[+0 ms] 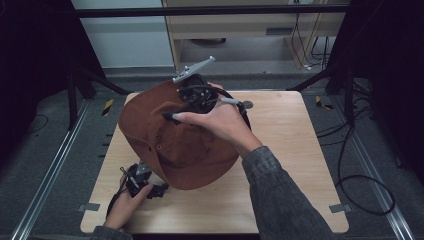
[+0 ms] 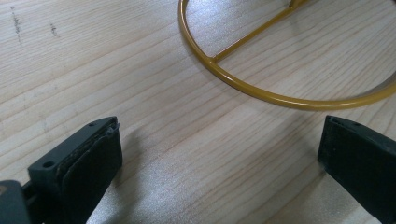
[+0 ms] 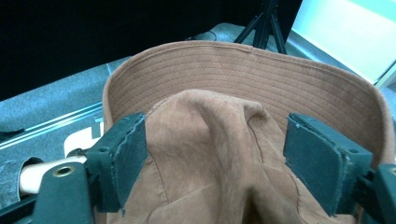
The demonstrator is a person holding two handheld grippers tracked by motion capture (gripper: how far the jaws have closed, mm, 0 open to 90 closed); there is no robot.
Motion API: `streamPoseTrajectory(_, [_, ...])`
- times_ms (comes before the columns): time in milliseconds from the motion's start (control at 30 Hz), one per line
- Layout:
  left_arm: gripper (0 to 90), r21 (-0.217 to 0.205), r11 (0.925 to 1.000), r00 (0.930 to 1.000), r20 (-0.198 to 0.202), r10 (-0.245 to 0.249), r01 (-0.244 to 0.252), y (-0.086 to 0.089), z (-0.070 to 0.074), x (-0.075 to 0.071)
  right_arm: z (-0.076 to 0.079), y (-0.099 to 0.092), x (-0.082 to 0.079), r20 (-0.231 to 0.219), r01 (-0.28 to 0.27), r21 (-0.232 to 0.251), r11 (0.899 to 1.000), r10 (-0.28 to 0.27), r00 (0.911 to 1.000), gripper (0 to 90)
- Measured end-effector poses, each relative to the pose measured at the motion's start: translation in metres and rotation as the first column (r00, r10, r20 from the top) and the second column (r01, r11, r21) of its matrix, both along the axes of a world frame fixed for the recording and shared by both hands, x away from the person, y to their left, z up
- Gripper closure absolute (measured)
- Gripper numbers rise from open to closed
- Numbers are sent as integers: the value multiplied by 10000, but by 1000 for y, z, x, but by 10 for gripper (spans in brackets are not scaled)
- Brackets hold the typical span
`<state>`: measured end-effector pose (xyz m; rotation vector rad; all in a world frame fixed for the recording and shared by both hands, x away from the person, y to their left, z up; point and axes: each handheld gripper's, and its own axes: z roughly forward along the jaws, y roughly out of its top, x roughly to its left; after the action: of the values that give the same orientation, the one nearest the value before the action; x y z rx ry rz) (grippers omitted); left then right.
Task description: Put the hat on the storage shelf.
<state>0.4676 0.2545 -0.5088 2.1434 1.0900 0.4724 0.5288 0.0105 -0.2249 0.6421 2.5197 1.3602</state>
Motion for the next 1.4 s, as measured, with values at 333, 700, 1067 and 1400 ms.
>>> streamPoseTrajectory(333, [0,-1,10000,10000,2,0,0,0,0,0,9,-32,-9,371,583,397,9975,-598,9975,131])
streamPoseTrajectory(700, [0,2,10000,10000,-1,-2,2,0,0,0,7,-107,-19,735,1933,1194,9738,-2028,9765,126])
streamPoseTrajectory(1067, [0,-11,10000,10000,15,0,0,0,0,0,-26,-175,-30,666,3154,1345,9394,-3261,9430,108])
streamPoseTrajectory(1400, [0,9,10000,10000,15,-3,3,0,0,0,-85,-234,-48,170,4096,1459,9005,-4162,9091,131])
